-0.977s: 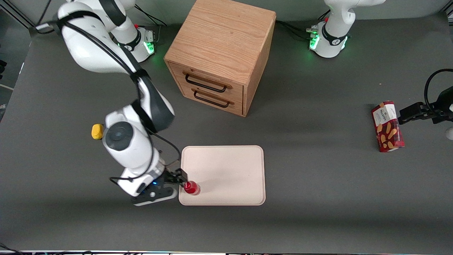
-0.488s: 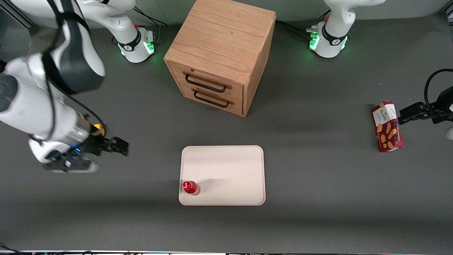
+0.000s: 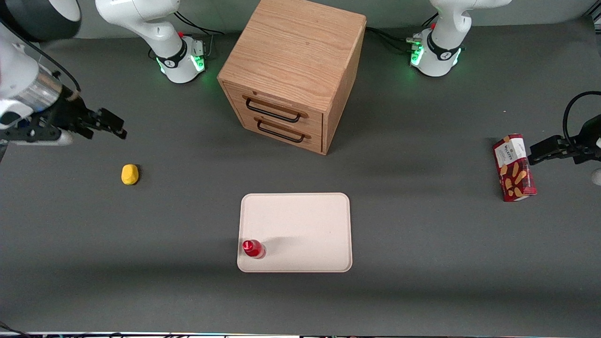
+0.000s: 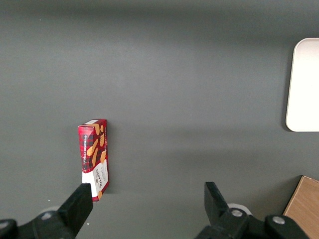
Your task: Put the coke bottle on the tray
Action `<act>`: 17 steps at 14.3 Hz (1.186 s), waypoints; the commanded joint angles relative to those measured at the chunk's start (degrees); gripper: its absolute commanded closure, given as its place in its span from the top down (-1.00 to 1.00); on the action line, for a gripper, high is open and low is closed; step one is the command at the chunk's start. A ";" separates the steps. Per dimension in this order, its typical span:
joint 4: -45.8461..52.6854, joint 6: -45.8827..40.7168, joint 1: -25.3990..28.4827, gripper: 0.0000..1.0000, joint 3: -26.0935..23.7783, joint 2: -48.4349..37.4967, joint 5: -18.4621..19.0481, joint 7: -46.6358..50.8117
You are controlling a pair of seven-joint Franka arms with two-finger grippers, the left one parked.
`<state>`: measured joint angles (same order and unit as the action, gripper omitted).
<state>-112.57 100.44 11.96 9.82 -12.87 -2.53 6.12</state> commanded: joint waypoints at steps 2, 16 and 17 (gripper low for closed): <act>1.39 -2.36 0.43 1.00 1.52 -0.05 1.64 -2.52; 15.63 -12.11 1.14 1.00 -1.91 7.86 4.99 1.53; 16.07 -12.11 1.14 1.00 -1.82 8.13 4.56 1.53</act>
